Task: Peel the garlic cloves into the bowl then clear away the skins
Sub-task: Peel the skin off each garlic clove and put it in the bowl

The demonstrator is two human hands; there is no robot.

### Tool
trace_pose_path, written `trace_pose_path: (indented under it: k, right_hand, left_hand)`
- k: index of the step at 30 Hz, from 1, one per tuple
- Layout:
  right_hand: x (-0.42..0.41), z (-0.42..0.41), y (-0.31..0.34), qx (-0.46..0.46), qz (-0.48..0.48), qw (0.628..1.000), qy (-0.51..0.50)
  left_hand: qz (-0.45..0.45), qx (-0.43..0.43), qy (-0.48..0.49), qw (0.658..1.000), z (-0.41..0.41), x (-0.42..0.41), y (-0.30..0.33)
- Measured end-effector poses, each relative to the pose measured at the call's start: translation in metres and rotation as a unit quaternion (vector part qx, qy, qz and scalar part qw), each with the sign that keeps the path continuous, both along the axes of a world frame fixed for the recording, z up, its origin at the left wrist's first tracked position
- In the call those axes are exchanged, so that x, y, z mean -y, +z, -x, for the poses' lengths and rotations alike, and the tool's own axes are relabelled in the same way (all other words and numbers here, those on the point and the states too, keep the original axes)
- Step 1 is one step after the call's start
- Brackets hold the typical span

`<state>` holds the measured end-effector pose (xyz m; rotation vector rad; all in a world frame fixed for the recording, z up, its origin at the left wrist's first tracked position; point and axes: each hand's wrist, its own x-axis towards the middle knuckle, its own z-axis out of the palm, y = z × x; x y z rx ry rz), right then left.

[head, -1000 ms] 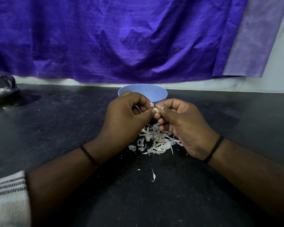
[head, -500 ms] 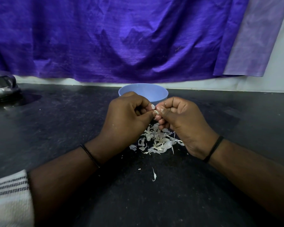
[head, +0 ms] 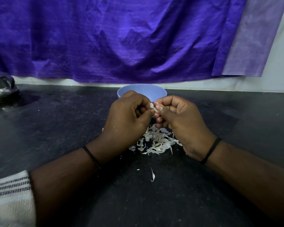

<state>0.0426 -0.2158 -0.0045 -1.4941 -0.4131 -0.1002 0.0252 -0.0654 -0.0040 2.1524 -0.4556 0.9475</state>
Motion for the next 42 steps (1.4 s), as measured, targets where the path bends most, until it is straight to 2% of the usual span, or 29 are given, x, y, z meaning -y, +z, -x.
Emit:
trace_pose_path:
  k: [8, 15, 34, 42]
  right_hand:
    - [0.002, -0.001, -0.001, -0.02, -0.006, 1.0, 0.019]
    - [0.009, -0.002, 0.004, -0.01, 0.008, 0.998, 0.066]
    - [0.009, -0.002, 0.003, -0.044, -0.075, 0.996, 0.032]
    - [0.013, -0.004, 0.005, -0.045, -0.079, 0.995, 0.03]
  left_hand:
    - [0.0, -0.015, -0.023, 1.0, 0.001, -0.002, 0.002]
    - [0.024, -0.027, -0.002, 0.999, 0.001, -0.003, 0.003]
    - [0.019, -0.025, -0.015, 0.999, 0.003, -0.004, 0.004]
    - [0.036, -0.034, 0.016, 0.999, -0.001, -0.007, 0.003]
